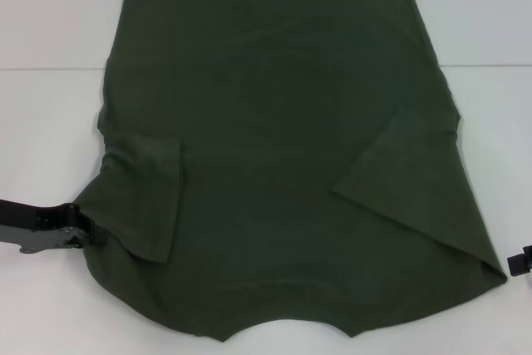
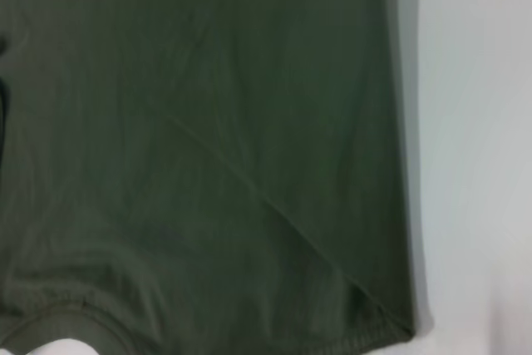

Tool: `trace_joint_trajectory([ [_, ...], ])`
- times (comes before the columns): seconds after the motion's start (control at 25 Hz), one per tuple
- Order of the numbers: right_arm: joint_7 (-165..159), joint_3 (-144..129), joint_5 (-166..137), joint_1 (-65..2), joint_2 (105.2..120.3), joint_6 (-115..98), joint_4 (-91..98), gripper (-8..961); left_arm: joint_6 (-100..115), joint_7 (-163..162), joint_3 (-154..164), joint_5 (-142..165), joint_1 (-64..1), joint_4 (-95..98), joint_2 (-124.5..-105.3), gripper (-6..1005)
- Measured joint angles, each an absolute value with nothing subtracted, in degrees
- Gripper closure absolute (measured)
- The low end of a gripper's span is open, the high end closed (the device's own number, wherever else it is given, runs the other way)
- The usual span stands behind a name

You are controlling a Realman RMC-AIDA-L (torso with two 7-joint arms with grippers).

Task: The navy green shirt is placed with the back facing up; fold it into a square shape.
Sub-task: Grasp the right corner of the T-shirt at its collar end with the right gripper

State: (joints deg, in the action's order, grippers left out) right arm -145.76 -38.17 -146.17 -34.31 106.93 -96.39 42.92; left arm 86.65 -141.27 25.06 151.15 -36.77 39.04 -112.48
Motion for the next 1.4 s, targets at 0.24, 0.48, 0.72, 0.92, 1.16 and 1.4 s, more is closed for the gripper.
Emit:
trace_joint_trajectory([
  [0.24,-145.4,-38.8,-146.2,-35.1,107.25,-95.6,41.7,175,86.7,-141.2,25.1,150.9,-36.9,38.9,-112.50,961],
  [0.48,-145.2,-39.9,-146.6,-35.3,107.67,-95.0,41.6,175,86.7,-141.1,25.1,150.9,-36.8,38.9,-112.53,961],
  [0.72,-145.2,-40.0,-146.6,-35.4,108.01,-94.4,41.6,176,86.6,-141.0,25.0,150.9,-36.7,38.9,-112.60,962],
  [0.92,-145.2,-40.2,-146.6,-35.4,108.14,-93.9,41.6,175,86.6,-141.0,25.0,150.8,-36.6,38.9,-112.67,962],
  [1.16,-145.3,-40.3,-146.6,-35.5,108.38,-93.2,41.6,175,86.6,-140.9,25.1,150.8,-36.8,38.5,-112.68,962],
  [1.4,-145.4,-40.9,-146.6,-35.5,108.68,-92.4,41.6,176,86.6,-140.8,25.1,150.8,-36.8,38.5,-112.68,961],
])
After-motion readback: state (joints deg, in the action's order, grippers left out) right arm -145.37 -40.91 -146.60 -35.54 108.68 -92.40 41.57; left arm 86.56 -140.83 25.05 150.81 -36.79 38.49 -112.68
